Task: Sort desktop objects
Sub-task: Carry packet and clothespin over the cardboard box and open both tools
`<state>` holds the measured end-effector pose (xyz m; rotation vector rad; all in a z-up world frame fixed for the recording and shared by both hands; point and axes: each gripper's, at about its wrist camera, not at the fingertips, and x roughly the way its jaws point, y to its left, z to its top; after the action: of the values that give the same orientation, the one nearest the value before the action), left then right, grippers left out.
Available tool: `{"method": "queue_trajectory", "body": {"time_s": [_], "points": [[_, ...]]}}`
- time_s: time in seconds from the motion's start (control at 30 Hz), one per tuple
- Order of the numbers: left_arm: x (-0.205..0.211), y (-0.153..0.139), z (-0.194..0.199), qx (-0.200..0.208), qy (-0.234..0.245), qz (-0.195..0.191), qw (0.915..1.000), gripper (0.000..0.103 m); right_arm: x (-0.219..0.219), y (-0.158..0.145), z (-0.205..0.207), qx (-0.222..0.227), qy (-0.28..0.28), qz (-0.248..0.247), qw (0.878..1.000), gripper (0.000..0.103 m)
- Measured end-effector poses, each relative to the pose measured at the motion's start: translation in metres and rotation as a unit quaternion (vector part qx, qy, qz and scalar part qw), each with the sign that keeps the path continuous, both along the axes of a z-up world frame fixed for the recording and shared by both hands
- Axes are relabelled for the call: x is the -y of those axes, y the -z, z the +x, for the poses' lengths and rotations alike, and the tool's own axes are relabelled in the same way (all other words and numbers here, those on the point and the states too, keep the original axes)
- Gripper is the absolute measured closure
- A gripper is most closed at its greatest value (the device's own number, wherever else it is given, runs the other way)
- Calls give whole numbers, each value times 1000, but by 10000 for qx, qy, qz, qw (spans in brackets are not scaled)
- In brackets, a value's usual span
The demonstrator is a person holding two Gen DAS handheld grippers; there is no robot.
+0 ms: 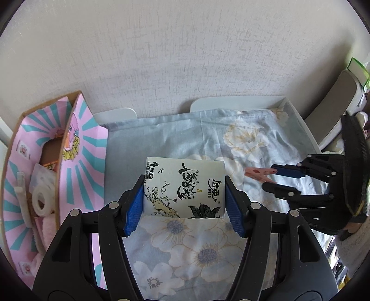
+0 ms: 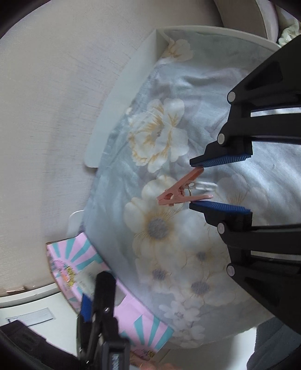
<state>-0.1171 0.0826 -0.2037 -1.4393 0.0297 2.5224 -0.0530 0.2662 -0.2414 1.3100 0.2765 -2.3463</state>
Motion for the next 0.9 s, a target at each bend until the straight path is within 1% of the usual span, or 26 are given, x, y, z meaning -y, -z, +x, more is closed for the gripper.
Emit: {"method": "queue_trajectory", "body": {"time_s": [0.17, 0.27, 0.33, 0.53, 0.7, 0.77, 0.9], "points": [[11, -28, 7, -171, -96, 118, 9997, 43, 6, -44, 7, -359, -36, -118, 9993, 76], [23, -50, 12, -339, -199, 158, 9991, 43, 12, -74, 7, -596, -97, -226, 9979, 76], [34, -67, 16, -453, -306, 172, 9984, 43, 17, -96, 9, -776, -166, -268, 9965, 76], [81, -110, 30, -777, -719, 67, 9944, 43, 55, -148, 0, -1245, -575, -375, 9898, 76], [130, -124, 46, -871, -1161, -34, 9894, 43, 100, -168, -4, -1427, -1003, -499, 9834, 76], [151, -125, 53, -848, -1366, -23, 9870, 43, 125, -171, -7, -1442, -1244, -549, 9802, 76], [192, -118, 69, -735, -1766, 9, 9815, 43, 175, -167, -11, -1383, -1698, -599, 9739, 77]]}}
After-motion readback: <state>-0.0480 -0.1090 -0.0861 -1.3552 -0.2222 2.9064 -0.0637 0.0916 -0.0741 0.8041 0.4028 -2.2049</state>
